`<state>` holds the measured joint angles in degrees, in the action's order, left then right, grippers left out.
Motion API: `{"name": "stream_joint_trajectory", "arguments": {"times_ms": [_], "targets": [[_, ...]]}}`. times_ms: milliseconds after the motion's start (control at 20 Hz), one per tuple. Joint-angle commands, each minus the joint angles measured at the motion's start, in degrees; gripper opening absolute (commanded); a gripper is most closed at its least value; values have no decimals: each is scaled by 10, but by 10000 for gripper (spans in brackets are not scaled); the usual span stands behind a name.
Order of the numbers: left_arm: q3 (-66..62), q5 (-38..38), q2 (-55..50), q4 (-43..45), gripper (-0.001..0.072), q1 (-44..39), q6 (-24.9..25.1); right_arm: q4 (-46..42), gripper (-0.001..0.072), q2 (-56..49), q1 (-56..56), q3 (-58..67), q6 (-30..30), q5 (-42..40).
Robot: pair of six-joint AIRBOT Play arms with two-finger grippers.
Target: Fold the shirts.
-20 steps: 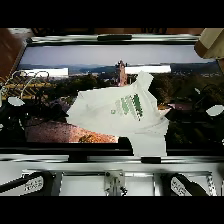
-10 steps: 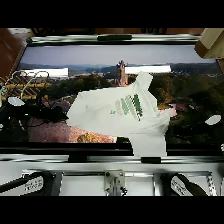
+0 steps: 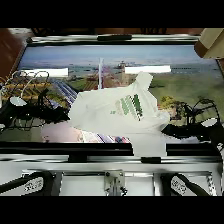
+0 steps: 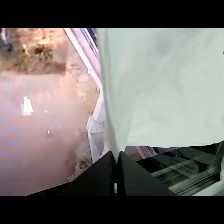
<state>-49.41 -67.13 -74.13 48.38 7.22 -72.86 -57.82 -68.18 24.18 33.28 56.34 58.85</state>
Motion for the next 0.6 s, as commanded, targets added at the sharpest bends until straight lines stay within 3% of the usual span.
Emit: {"name": "stream_joint_trajectory", "arguments": {"times_ms": [0, 50, 250, 400, 550], "targets": [[0, 0, 0, 0, 33, -4, -3, 33, 149, -22, 0, -1, -25, -3], [-1, 0, 0, 0, 32, -4, -3, 34, 71, -15, 0, 0, -26, 1], [-61, -2, 44, 1, 31, -3, -5, 52, 71, 75, 0, 55, -37, 52], [-201, 2, 128, 2, 31, 13, -2, 89, 70, 188, 0, 186, -36, 84], [-379, 60, 220, 2, 31, 30, -3, 123, 70, 297, 0, 374, -36, 10]]}}
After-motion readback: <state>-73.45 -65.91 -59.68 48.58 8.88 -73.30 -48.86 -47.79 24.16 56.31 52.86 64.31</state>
